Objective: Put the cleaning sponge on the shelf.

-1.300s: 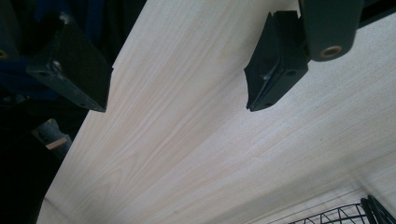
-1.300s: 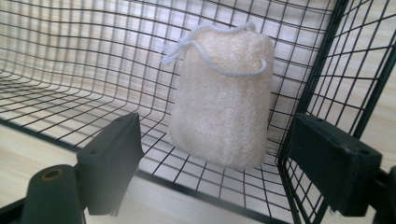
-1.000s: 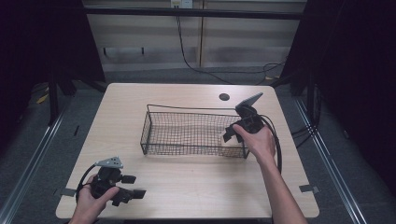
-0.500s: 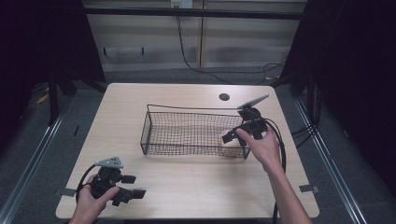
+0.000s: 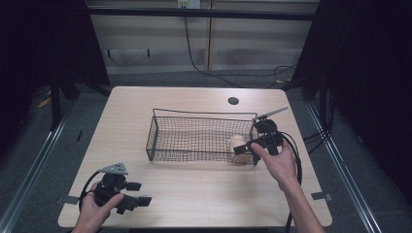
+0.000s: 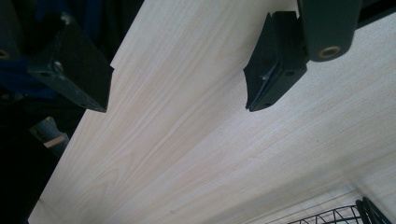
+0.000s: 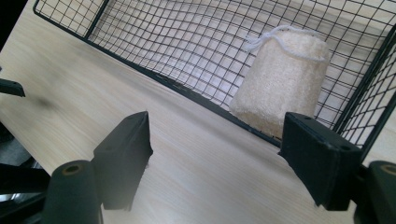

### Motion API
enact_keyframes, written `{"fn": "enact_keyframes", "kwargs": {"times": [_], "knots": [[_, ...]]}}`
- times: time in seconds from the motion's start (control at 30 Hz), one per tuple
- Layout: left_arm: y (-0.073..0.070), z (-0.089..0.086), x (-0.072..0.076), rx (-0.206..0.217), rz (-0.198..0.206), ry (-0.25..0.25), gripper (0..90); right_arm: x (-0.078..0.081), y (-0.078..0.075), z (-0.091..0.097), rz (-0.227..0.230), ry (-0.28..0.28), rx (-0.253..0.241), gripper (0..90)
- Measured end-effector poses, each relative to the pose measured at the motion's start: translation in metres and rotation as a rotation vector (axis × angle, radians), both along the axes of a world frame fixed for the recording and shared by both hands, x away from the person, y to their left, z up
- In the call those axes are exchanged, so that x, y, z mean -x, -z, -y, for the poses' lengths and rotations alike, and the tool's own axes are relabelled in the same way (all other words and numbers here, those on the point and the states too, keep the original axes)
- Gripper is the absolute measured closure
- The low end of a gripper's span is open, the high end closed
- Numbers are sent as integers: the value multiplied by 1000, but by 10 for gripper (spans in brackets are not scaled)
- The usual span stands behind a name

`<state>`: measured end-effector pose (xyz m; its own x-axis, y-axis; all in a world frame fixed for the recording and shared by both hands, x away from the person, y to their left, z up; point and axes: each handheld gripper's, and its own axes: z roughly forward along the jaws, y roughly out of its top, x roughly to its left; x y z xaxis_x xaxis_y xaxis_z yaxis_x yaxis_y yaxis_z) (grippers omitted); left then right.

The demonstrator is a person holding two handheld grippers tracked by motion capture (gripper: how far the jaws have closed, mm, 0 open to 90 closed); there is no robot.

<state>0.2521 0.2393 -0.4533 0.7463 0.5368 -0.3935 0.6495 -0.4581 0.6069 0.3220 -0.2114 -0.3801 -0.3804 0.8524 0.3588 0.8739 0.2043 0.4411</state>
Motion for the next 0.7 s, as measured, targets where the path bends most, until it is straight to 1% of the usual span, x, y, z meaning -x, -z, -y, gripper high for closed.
{"fn": "enact_keyframes", "kwargs": {"times": [0.07, 0.1, 0.17, 0.2, 0.3, 0.37, 0.43, 0.47, 0.63, 0.7], "knots": [[0, 0, 0, -1, 0, -2, 228, 5, 2, 0, 3, -6, -6, 249], [0, 0, 0, -4, 1, 1, 227, 7, 3, 0, 11, -4, 4, 254], [0, 0, 0, -5, 0, 2, 227, 11, 5, 1, 17, -5, -15, 262], [0, 0, 0, -4, -2, 2, 228, 14, 6, 1, 18, -6, -16, 263], [0, 0, 0, -4, 0, 0, 227, 20, 9, 1, 24, -9, -1, 263], [0, 0, 0, -1, -2, -5, 225, 24, 10, 2, 35, 2, -20, 276], [0, 0, 0, 2, -3, -5, 224, 29, 12, 3, 49, 4, -8, 276], [0, 0, 0, 1, -2, -4, 224, 32, 13, 3, 47, 2, -1, 276], [1, 0, 0, -2, -1, -2, 224, 43, 19, 4, 62, 0, 3, 276], [1, 0, 0, -3, -1, 1, 224, 47, 21, 5, 65, -2, 13, 275]]}}
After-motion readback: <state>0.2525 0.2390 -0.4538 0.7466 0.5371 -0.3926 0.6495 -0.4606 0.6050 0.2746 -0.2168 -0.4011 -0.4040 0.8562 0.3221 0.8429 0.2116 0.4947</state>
